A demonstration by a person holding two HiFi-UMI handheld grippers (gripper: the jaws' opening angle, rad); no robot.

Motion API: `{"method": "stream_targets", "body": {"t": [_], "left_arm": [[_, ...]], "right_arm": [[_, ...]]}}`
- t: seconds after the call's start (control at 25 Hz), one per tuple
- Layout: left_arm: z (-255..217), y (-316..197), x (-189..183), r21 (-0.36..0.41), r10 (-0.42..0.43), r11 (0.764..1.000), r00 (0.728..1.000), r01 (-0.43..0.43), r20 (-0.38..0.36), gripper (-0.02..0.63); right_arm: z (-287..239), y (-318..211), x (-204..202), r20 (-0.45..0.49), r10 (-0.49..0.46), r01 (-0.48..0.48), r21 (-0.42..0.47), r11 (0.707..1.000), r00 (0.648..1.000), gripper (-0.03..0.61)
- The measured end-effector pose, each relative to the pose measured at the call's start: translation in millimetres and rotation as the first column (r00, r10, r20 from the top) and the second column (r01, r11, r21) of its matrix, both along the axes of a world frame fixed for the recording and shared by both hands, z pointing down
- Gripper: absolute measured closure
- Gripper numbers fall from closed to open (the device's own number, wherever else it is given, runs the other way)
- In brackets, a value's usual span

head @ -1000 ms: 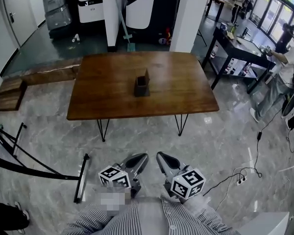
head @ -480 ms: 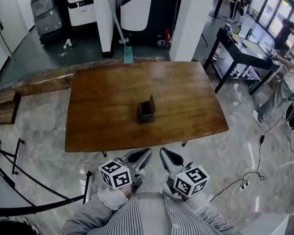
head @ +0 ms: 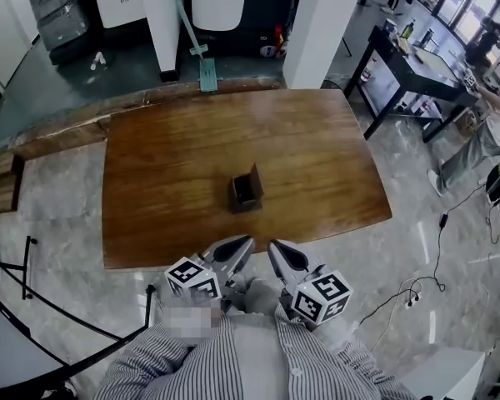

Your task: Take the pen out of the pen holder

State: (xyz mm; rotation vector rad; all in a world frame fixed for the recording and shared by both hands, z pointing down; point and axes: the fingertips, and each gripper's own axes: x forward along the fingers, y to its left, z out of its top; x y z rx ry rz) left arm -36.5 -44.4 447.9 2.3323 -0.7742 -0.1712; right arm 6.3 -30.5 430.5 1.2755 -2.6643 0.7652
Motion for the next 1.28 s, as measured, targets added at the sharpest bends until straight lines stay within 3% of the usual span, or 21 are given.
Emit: {"method": "stream_targets", "body": {"t": [0.88,1.28], "left_arm": [[26,-27,-6,-0.095,-0.100,0.990,0.994,0.103,0.042,0.605],[38,-45,-10,-0.060,-0.124,0.990,0.989,0.129,0.086,0.604]], "right_arm": [[21,-28,-2,0.028,-0.099,0.101,-0.098,0.990,0.995,0.578],[38,-33,-10,0.058,-0.147,0.154,-0.152,0.976,0.987,0.578]]}}
